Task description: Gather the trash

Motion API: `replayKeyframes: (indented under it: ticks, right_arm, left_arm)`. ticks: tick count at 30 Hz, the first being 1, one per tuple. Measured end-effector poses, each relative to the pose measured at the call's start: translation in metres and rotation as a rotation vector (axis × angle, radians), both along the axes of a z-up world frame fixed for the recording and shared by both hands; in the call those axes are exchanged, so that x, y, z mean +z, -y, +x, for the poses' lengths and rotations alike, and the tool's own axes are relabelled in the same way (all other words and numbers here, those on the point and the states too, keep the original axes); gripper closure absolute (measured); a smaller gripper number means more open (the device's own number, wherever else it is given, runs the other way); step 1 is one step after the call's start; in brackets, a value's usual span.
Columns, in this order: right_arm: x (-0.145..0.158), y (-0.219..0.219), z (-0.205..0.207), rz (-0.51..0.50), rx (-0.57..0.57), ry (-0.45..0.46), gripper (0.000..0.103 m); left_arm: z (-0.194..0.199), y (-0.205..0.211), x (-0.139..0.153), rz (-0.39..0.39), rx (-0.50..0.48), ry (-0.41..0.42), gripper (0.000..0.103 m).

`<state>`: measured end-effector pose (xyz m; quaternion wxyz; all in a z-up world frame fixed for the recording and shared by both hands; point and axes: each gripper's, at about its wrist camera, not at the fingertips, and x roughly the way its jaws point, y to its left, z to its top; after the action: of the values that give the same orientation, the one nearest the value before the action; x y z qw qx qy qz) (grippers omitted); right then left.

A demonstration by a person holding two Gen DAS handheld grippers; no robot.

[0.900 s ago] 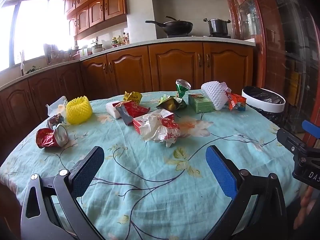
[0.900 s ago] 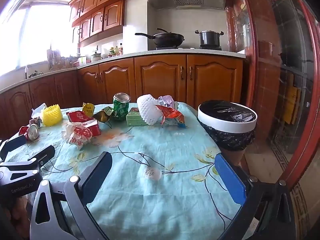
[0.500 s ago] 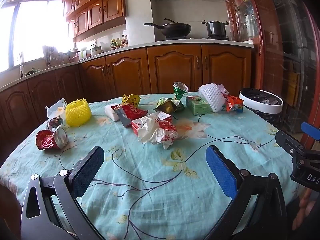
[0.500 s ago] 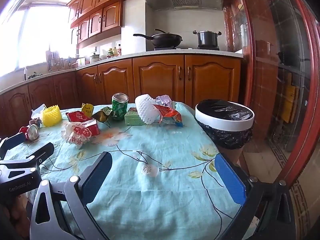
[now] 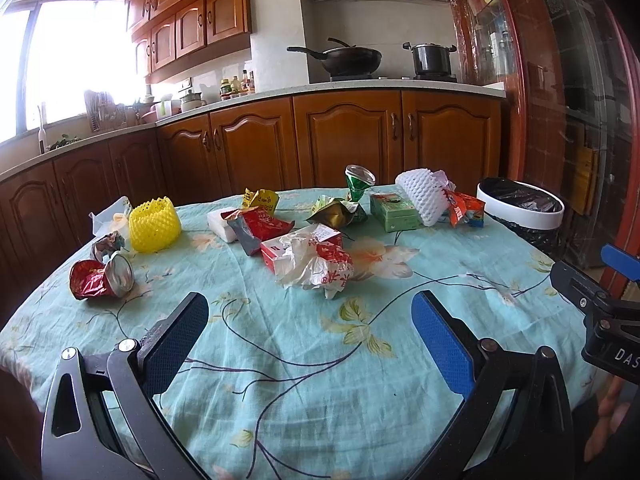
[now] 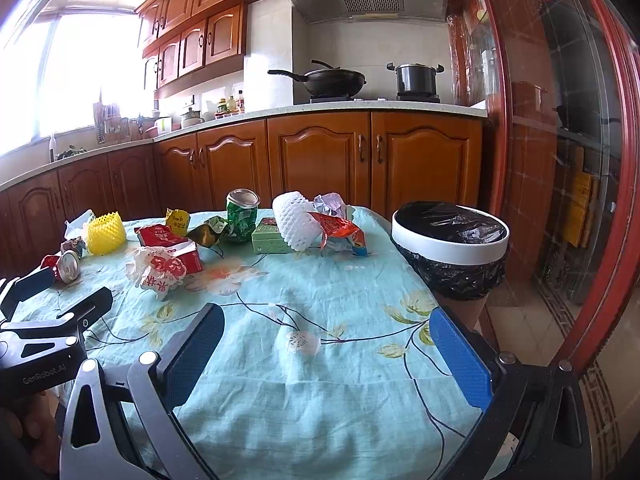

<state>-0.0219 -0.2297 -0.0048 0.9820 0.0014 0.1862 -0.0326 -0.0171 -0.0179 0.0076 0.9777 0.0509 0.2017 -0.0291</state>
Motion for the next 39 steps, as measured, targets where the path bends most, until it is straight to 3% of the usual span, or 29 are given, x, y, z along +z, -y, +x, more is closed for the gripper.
replayKeyframes:
  ticks: [39]
  right_arm:
    - [0.007,-0.0022,-0.0047,0.007,0.014,0.016,0.0]
  left_arm:
    - [0.0013,-0.0029,0.0016,-0.012,-0.012,0.003,0.0]
